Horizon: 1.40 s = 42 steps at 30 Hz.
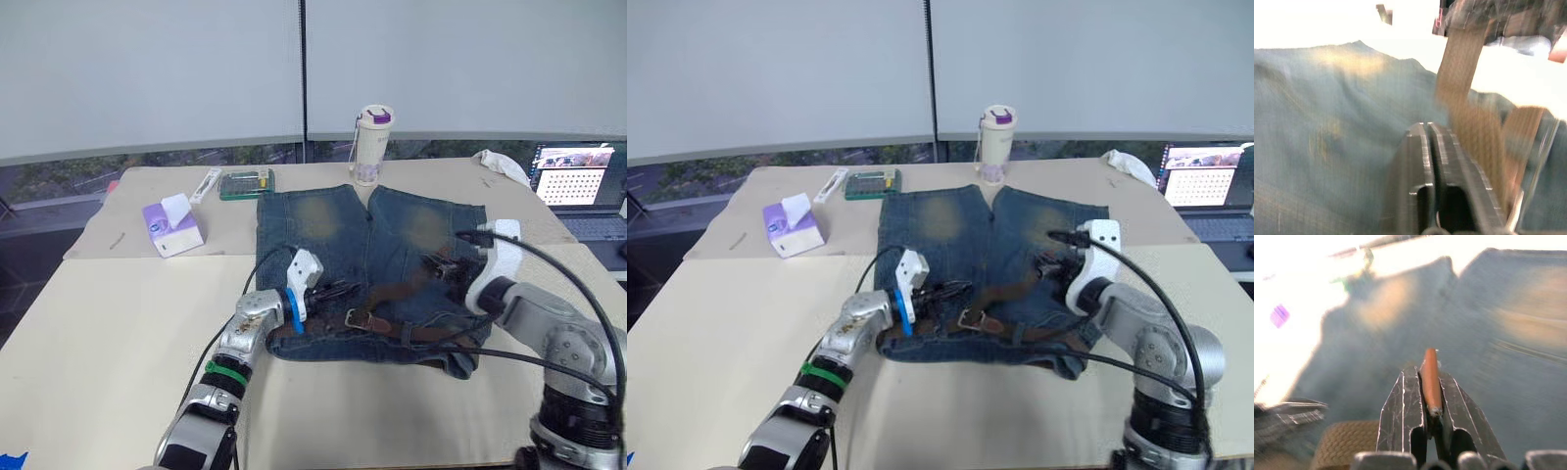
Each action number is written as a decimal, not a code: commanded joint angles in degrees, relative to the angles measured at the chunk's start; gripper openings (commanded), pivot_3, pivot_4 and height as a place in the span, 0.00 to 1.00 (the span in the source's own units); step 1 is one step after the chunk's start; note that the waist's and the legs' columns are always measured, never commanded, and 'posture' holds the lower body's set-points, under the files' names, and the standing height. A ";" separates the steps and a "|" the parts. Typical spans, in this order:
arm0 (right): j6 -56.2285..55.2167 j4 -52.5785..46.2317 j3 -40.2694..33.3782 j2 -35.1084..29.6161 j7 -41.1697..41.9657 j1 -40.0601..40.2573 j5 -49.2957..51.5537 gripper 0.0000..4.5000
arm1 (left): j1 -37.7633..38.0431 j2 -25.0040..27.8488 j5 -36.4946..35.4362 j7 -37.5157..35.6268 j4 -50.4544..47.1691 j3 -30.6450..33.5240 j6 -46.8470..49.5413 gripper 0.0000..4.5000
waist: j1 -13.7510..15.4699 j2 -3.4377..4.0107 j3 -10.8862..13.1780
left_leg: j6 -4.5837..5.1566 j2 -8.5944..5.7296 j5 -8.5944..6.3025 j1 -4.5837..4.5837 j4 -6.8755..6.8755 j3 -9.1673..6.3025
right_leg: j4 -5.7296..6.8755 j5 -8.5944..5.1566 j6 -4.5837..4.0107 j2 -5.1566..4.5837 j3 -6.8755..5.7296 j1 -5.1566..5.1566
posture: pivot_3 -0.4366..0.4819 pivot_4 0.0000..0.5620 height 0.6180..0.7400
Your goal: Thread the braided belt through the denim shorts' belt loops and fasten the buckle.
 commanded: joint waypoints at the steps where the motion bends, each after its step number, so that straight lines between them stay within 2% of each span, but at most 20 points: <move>1: 2.63 -1.48 -7.00 7.05 -7.90 -4.50 7.79 0.00 | 0.00 -0.99 -0.63 2.66 -5.94 0.69 -2.96 0.40 | -0.01 0.05 -0.03 | 0.00 -0.01 0.00 0.01 0.00 0.00 | 0.00 0.00 0.00 -0.01 -0.01 -0.01 | 0.48 0.27 1.00; 5: 3.11 -0.43 -11.62 14.87 -18.05 -8.47 13.87 0.00 | 0.80 -1.42 3.67 4.92 -7.36 -1.22 -11.53 0.68 | -0.01 0.11 -0.06 | -0.07 -0.03 0.04 0.09 -0.07 0.00 | 0.02 0.02 -0.03 0.03 0.02 -0.04 | 0.48 0.27 1.00; 7: 2.58 -0.01 -11.72 17.54 -22.38 -9.68 16.82 0.00 | 0.52 -0.46 9.52 7.48 -7.01 -3.81 -17.66 0.87 | -0.05 0.12 -0.07 | -0.09 -0.13 0.06 0.07 -0.14 0.00 | 0.03 0.02 -0.03 0.00 0.03 -0.12 | 0.48 0.27 1.00; 9: 2.06 0.21 -11.18 18.87 -25.58 -10.16 19.21 0.00 | -0.03 0.26 14.72 11.07 -5.93 -5.51 -22.04 0.99 | -0.11 0.14 -0.08 | -0.12 -0.15 0.07 0.07 -0.18 0.01 | 0.04 0.02 -0.04 0.00 0.06 -0.17 | 0.48 0.27 1.00; 13: 1.19 0.06 -8.70 19.53 -29.62 -9.87 22.60 0.00 | -1.77 2.37 25.73 20.33 -2.91 -7.98 -29.96 0.99 | -0.10 0.15 -0.08 | -0.14 -0.19 0.10 0.08 -0.24 0.02 | 0.04 0.03 -0.05 0.02 0.06 -0.20 | 0.48 0.27 1.00; 19: -0.91 0.04 -4.83 18.43 -32.86 -8.23 26.48 0.00 | -2.87 4.70 34.15 27.79 -0.63 -10.81 -34.70 0.58 | -0.44 0.16 -0.09 | -0.13 -0.19 0.10 0.09 -0.30 0.04 | 0.18 0.03 -0.04 0.07 0.06 -0.21 | 0.48 0.27 1.00; 27: -4.53 -0.10 -0.20 14.71 -34.17 -5.46 30.23 0.00 | -2.92 5.89 34.81 30.03 -0.55 -11.91 -33.14 0.00 | -0.58 0.16 -0.09 | -0.12 -0.20 0.11 0.09 -0.30 0.04 | 0.20 0.03 -0.04 0.09 -0.01 -0.18 | 0.48 0.27 1.00; 29: -5.06 -1.14 1.66 12.05 -31.49 -4.29 30.52 0.00 | -2.55 5.80 33.90 30.14 -0.77 -11.63 -32.16 0.00 | -0.65 0.16 -0.08 | -0.12 -0.20 0.11 0.09 -0.29 0.04 | 0.19 0.03 -0.04 0.09 -0.01 -0.17 | 0.48 0.27 1.00; 31: -5.71 -3.17 3.75 7.42 -25.22 -2.47 29.73 0.20 | -1.82 5.98 32.19 29.40 -1.20 -11.13 -31.06 0.00 | -0.64 0.15 -0.08 | -0.10 -0.21 0.11 0.08 -0.29 0.05 | 0.17 0.02 -0.03 0.09 -0.03 -0.15 | 0.48 0.27 1.00; 33: -7.46 -5.34 5.58 2.86 -19.33 -0.70 28.01 0.31 | -1.06 6.42 30.41 28.44 -1.84 -10.53 -29.87 0.00 | -0.77 0.15 -0.07 | -0.09 -0.21 0.11 0.10 -0.29 0.04 | 0.11 0.02 -0.03 0.10 -0.07 -0.10 | 0.48 0.27 1.00; 34: -8.78 -6.45 7.12 -0.22 -16.59 0.36 25.13 0.40 | -0.70 6.70 29.39 27.81 -2.27 -10.25 -29.15 0.00 | -0.94 0.18 -0.07 | -0.08 -0.21 0.11 0.10 -0.30 0.05 | 0.10 0.02 -0.02 0.10 -0.07 -0.09 | 0.48 0.27 1.00; 37: -14.42 -11.48 23.00 -20.67 -2.02 8.33 6.58 0.64 | 0.99 8.19 25.49 24.97 -4.27 -8.68 -25.37 0.00 | -0.87 0.26 -0.01 | -0.05 -0.22 0.10 0.15 -0.28 0.07 | 0.02 -0.03 0.05 0.10 -0.11 -0.02 | 0.48 0.27 1.00; 38: -16.56 -11.92 26.70 -24.55 1.21 10.39 2.82 0.64 | 1.46 8.68 24.93 24.53 -4.85 -8.29 -24.34 0.00 | -0.89 0.21 0.01 | 0.00 -0.24 0.07 0.13 -0.19 0.08 | -0.06 -0.05 0.09 0.10 -0.19 0.03 | 0.48 0.27 1.00; 42: -24.48 -10.61 36.20 -30.49 7.92 14.74 -8.23 0.64 | 2.39 11.07 25.07 23.86 -6.22 -7.82 -22.45 0.00 | -1.43 -0.10 0.17 | -0.07 -0.13 0.11 0.22 -0.16 0.09 | -0.12 -0.17 0.27 0.14 -0.24 0.15 | 0.48 0.27 1.00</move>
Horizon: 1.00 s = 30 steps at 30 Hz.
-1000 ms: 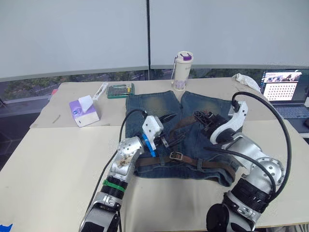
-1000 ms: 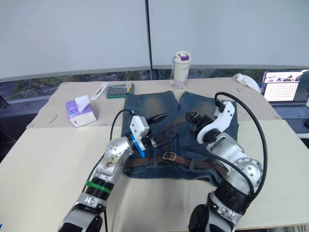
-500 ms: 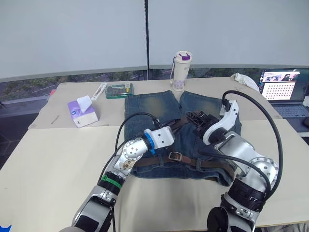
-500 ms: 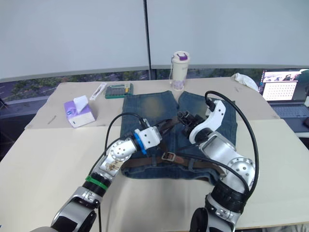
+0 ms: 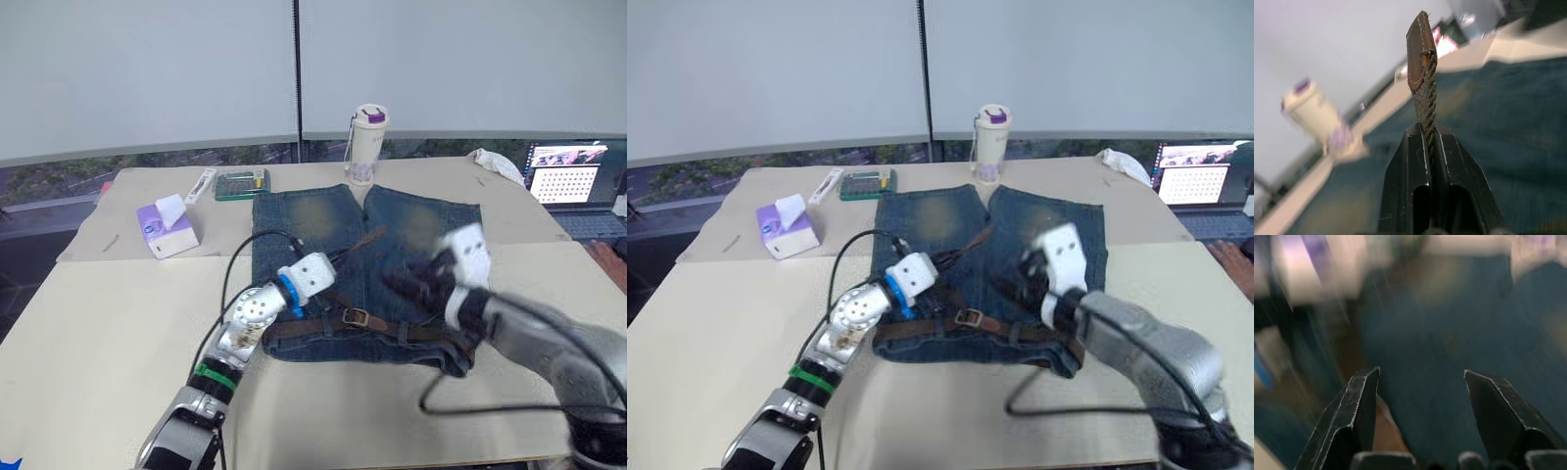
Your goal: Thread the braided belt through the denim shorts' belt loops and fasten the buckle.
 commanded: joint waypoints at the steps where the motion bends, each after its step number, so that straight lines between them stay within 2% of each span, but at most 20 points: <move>1: -7.11 -0.51 6.54 -2.11 5.07 0.72 -9.62 0.64 | -0.13 1.26 -0.53 -0.55 -3.79 0.56 0.80 0.00 | 0.07 -0.04 0.06 | 0.00 -0.01 0.00 0.00 0.01 -0.01 | 0.04 0.00 0.00 -0.03 0.00 0.00 | 0.48 0.27 1.00; 10: -10.30 4.75 11.00 2.94 6.65 0.29 -20.21 0.64 | 1.29 2.77 -0.39 -0.66 -4.87 0.31 1.33 0.00 | 1.34 -0.02 0.05 | -0.04 -0.05 0.01 -0.01 0.15 -0.06 | 0.02 0.04 -0.06 -0.08 0.11 0.01 | 0.48 0.27 1.00; 16: -9.55 6.04 12.14 3.59 8.66 0.49 -24.59 0.64 | 1.39 2.58 -0.31 -0.42 -5.14 0.21 1.50 0.00 | 1.64 -0.03 0.05 | -0.02 -0.10 -0.01 -0.04 0.15 -0.08 | 0.02 0.05 -0.08 -0.12 0.12 0.00 | 0.48 0.27 1.00; 18: -9.79 6.38 10.43 4.86 7.89 0.63 -25.21 0.55 | 1.29 2.56 -0.30 -0.40 -5.10 0.21 1.43 0.00 | 1.57 -0.03 0.05 | -0.02 -0.10 -0.01 -0.03 0.15 -0.08 | 0.03 0.05 -0.08 -0.12 0.12 0.00 | 0.48 0.27 1.00; 21: -10.20 5.63 9.46 4.79 8.62 0.92 -26.49 0.34 | 1.33 2.90 0.09 -0.73 -5.10 -0.13 1.01 0.00 | 1.54 -0.02 0.04 | -0.04 -0.09 0.00 -0.03 0.15 -0.10 | 0.06 0.05 -0.09 -0.11 0.14 -0.01 | 0.48 0.27 1.00; 25: -20.69 6.23 12.17 -0.61 11.13 0.39 -35.81 0.04 | 1.47 4.64 1.14 -3.49 -4.81 -1.86 0.92 0.00 | 1.67 0.00 0.04 | -0.02 -0.13 -0.01 -0.03 0.16 -0.09 | 0.04 0.05 -0.08 -0.14 0.11 0.00 | 0.48 0.27 1.00; 26: -24.97 7.42 13.00 -2.07 10.88 0.14 -39.55 0.01 | 1.54 5.40 1.67 -4.55 -4.62 -2.63 0.99 0.00 | 1.67 0.00 0.04 | -0.02 -0.13 -0.01 -0.03 0.16 -0.09 | 0.04 0.05 -0.08 -0.14 0.08 0.01 | 0.48 0.27 1.00; 30: -38.88 13.96 15.32 -5.95 8.13 -1.20 -52.83 0.01 | 1.30 7.79 3.30 -7.39 -4.28 -5.09 -0.23 0.00 | 1.55 -0.01 0.04 | -0.10 -0.15 0.04 0.00 0.16 -0.06 | 0.04 0.05 -0.08 -0.11 0.06 0.00 | 0.48 0.27 1.00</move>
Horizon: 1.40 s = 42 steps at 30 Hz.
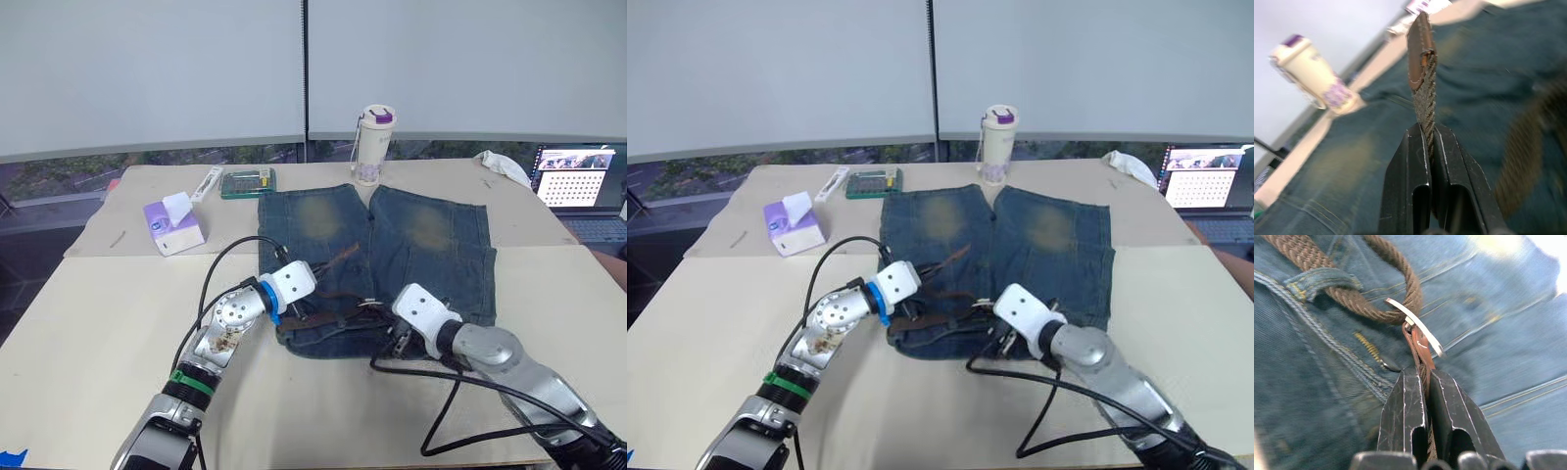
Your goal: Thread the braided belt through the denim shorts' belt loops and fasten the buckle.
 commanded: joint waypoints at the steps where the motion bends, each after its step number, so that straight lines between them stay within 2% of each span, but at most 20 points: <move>1: -11.59 4.42 -0.39 -1.69 -3.34 -2.00 -10.78 0.01 | -0.83 1.51 1.44 -2.14 -1.41 -1.49 -2.32 0.00 | -0.01 -0.01 0.00 | -0.04 0.01 0.02 0.00 0.00 0.00 | 0.00 0.00 0.00 0.00 0.00 0.00 | 0.48 0.27 1.00; 3: -16.61 6.62 -0.61 -1.06 -4.22 -2.60 -14.02 0.01 | -1.23 2.34 2.17 -2.96 -1.83 -2.14 -2.85 0.00 | -0.06 -0.01 0.01 | -0.35 0.01 0.20 0.00 0.00 0.03 | 0.00 0.00 0.00 0.01 0.02 0.00 | 0.48 0.27 1.00; 13: -31.45 12.36 -1.79 1.89 -11.81 -4.68 -27.89 0.01 | -3.17 4.21 5.73 -5.75 -3.68 -4.50 -2.24 0.00 | -0.09 -0.01 0.00 | -0.32 0.02 0.19 0.00 0.00 0.08 | 0.03 0.01 -0.01 0.05 0.10 -0.01 | 0.48 0.27 1.00; 21: -36.14 14.48 -2.94 3.81 -12.61 -4.12 -30.86 0.01 | -4.77 3.35 10.34 -3.41 -3.37 -5.44 -0.73 0.00 | -0.19 0.00 0.00 | -0.31 0.03 0.19 0.01 0.00 0.11 | 0.06 0.01 -0.02 0.08 0.14 -0.01 | 0.48 0.27 1.00; 26: -38.06 14.56 -3.05 5.41 -12.28 -4.26 -31.80 0.01 | -6.40 3.34 14.81 -1.31 -2.16 -7.29 -3.08 0.00 | -0.18 0.00 0.00 | -0.28 0.04 0.17 0.02 0.00 0.12 | 0.07 0.01 -0.02 0.09 0.14 -0.01 | 0.48 0.27 1.00; 42: -40.59 16.07 -3.07 8.40 -9.40 -3.51 -31.25 0.01 | -10.14 -1.11 16.22 4.73 4.01 -7.97 -9.17 0.00 | -0.07 0.01 -0.01 | -0.28 0.01 0.18 0.03 0.10 0.14 | 0.11 0.01 -0.02 0.08 0.15 0.03 | 0.48 0.27 1.00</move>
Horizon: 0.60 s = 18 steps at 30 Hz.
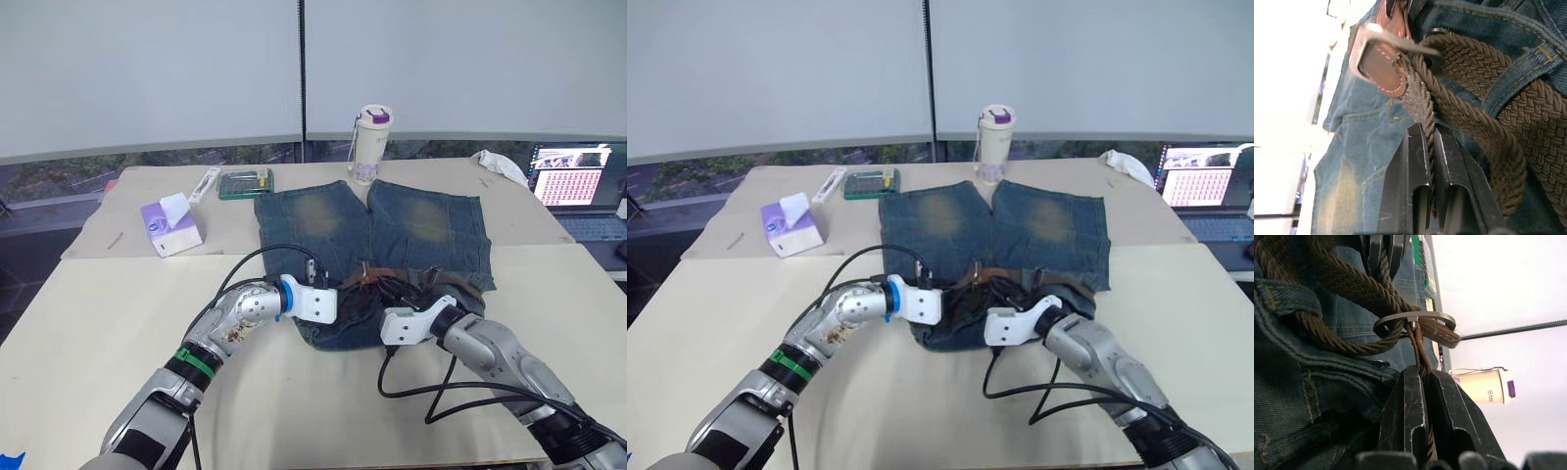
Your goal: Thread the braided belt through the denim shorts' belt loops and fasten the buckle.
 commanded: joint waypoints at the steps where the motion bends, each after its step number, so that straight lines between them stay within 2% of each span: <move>1: -3.34 -1.34 -0.41 1.06 0.60 -0.56 1.14 0.01 | -1.99 -2.62 -1.28 2.81 -0.26 0.50 -1.64 0.00 | 0.02 0.00 0.00 | 0.00 0.00 0.00 0.00 0.01 0.00 | 0.00 0.00 0.00 0.00 0.00 0.01 | 0.48 0.27 1.00; 8: -3.46 -1.18 -1.33 1.93 2.07 0.58 2.18 0.01 | -1.68 -5.23 -2.50 6.25 -0.43 2.27 -1.65 0.00 | -0.06 0.01 -0.01 | -0.01 0.00 0.00 0.00 0.04 0.00 | 0.01 0.00 0.00 0.01 0.00 0.01 | 0.48 0.27 1.00; 18: -2.73 -2.43 -2.81 5.29 4.15 1.87 6.22 0.01 | 0.96 -7.55 -3.05 6.42 1.67 0.76 -1.45 0.00 | -0.18 0.03 -0.03 | -0.02 0.01 0.01 0.02 0.04 0.02 | 0.05 0.00 0.00 0.03 0.04 0.00 | 0.48 0.27 1.00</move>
